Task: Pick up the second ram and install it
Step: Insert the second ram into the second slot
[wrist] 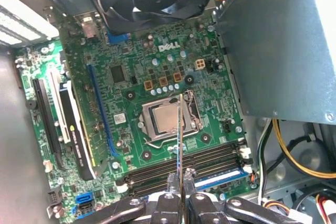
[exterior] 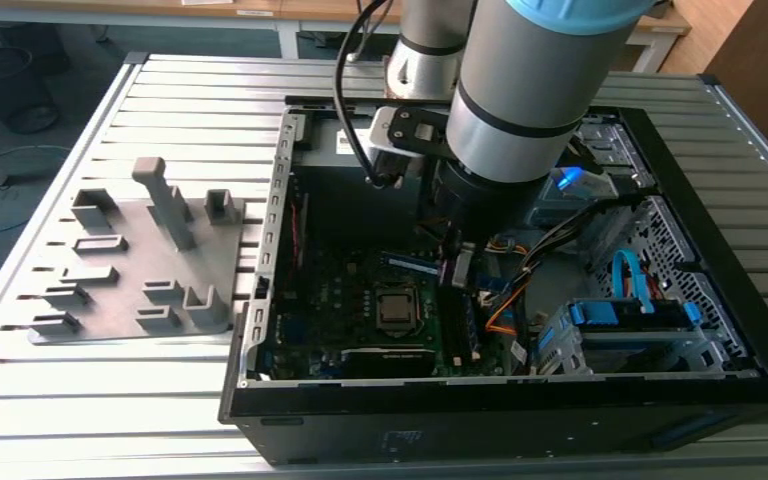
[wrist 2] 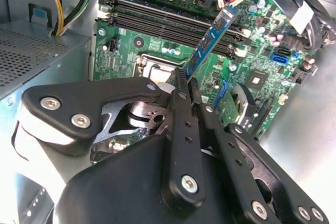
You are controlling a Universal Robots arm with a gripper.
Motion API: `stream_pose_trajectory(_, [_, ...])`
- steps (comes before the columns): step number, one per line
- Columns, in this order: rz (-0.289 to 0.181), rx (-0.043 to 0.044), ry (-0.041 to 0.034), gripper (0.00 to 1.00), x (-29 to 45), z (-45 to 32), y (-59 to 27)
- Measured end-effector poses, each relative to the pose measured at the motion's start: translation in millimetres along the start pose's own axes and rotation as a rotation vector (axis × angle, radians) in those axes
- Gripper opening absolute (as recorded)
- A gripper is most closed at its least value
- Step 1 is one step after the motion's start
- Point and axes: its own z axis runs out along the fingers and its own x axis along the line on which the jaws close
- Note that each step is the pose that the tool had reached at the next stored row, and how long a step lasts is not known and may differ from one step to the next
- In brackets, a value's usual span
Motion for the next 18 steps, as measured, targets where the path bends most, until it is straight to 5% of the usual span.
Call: stream_pose_trajectory(18, [0.077, 0.0054, -0.0031, 0.14, 0.0, 0.0, 0.0])
